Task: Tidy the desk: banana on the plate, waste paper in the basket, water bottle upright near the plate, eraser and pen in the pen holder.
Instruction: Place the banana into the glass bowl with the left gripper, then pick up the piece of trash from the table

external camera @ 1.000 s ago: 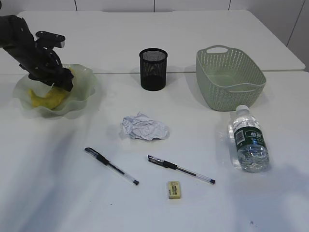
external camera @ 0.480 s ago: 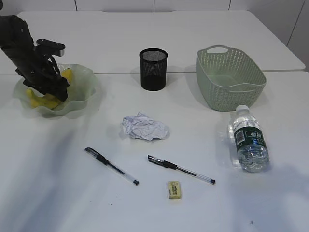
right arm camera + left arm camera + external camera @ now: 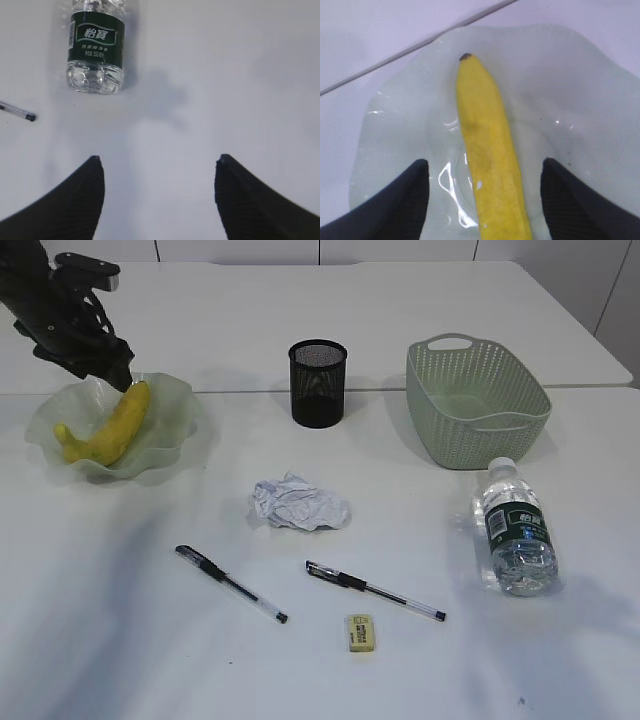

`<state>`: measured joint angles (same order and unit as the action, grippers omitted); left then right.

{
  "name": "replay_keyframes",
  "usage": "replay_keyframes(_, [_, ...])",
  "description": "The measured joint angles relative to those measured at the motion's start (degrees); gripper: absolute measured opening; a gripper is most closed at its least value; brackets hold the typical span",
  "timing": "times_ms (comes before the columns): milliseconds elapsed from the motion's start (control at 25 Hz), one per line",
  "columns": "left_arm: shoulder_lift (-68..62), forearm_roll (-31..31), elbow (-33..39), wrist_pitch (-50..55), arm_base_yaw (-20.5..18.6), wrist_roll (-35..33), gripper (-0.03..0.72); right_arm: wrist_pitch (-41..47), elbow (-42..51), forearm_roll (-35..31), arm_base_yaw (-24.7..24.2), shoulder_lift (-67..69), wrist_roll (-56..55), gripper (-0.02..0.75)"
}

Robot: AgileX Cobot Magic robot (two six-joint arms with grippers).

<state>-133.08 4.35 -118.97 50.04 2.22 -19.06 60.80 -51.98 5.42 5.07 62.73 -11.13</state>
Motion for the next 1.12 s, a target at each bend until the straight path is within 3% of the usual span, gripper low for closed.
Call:
replay_keyframes(280, [3.7,0.0,-0.4,6.4,0.0,0.0,0.489,-6.9,0.0,-5.1,0.0,2.0,0.6,0.514])
replay_keyframes(440, [6.4,0.0,-0.4,6.9,0.0,0.2,0.489,-11.7,0.0,-9.4,0.0,3.6,6.9,0.514])
replay_keyframes(760, [16.6,-2.1,-0.4,8.3,-0.1,0.9,0.489,-18.4,0.0,-23.9,0.0,12.2,24.6,0.514])
replay_keyframes(1000, [22.9,-3.0,-0.4,11.4,-0.1,0.9,0.489,-25.7,0.0,-37.0,0.0,19.1,28.4,0.514])
replay_keyframes(1120, [25.3,-3.2,-0.4,12.8,-0.1,0.9,0.489,-26.6,0.0,-42.0,-0.1,21.7,37.9,0.514])
